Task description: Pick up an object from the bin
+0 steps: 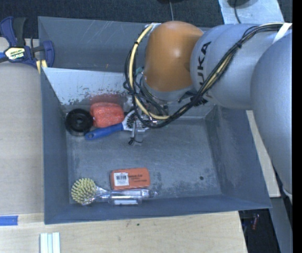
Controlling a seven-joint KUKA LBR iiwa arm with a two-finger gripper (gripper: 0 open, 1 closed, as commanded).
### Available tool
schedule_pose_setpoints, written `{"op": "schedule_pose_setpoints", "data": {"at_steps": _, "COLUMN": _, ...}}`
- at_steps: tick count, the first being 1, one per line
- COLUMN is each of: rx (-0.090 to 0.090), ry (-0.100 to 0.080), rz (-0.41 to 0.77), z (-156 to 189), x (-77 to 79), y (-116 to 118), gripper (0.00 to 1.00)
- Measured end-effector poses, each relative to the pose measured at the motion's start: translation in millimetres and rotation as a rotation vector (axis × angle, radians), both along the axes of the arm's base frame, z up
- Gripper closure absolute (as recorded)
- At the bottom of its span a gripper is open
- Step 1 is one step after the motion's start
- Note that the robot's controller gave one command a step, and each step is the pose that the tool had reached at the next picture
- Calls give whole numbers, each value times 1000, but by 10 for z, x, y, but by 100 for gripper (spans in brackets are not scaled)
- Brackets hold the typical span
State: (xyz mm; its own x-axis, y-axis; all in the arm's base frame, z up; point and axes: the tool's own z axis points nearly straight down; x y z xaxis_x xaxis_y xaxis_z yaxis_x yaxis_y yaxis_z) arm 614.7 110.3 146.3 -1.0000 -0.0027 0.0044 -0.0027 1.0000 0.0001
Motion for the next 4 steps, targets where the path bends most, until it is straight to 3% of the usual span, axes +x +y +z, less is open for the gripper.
{"op": "schedule_pose_setpoints", "data": {"at_steps": 1, "rx": 1, "ry": -7, "rz": -4, "z": 52, "x": 14, "y": -7, "gripper": 0}}
{"op": "schedule_pose_setpoints", "data": {"at_steps": 2, "rx": 2, "ry": -5, "rz": 71, "z": -755, "x": 134, "y": 334, "gripper": 0}}
{"op": "schedule_pose_setpoints", "data": {"at_steps": 3, "rx": 3, "ry": -18, "rz": -116, "z": 4, "x": 137, "y": 309, "gripper": 0}}
{"op": "schedule_pose_setpoints", "data": {"at_steps": 4, "rx": 3, "ry": -6, "rz": 330, "z": -464, "x": -34, "y": 426, "gripper": 0}}
